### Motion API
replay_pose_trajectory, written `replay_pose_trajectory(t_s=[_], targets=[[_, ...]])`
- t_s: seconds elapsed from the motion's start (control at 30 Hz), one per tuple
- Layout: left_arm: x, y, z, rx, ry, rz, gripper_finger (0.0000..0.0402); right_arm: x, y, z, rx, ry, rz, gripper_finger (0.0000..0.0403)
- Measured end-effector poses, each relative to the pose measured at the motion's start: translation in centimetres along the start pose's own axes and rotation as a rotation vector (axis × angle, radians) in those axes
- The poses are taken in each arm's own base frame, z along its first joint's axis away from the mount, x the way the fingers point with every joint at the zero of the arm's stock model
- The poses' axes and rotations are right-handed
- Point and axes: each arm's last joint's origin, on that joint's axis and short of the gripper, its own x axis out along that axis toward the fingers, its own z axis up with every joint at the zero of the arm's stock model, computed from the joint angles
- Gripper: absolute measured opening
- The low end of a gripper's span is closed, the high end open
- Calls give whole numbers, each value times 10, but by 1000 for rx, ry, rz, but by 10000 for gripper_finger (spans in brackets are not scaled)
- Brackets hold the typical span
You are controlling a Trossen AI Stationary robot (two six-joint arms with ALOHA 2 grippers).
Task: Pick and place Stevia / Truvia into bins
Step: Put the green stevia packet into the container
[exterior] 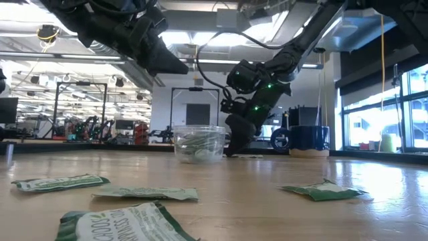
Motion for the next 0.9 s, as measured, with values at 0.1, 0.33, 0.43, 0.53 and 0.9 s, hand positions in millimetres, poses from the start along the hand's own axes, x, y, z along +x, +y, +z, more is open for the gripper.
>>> replay_pose_trajectory(t_s=[0.1,0.33,0.43,0.53,0.9], targets=[[0,0,0,0,4,0,45,0,0,0,3,3,0,48],[0,0,-1,-1,12,0,45,0,0,-1,5,11,-2,48],[0,0,-1,-1,12,0,45,1,0,-2,6,12,-2,48],[0,0,-1,-1,13,0,45,1,0,-2,6,13,-2,46],[0,0,-1,-1,15,0,43,1,0,-2,4,16,-5,10]])
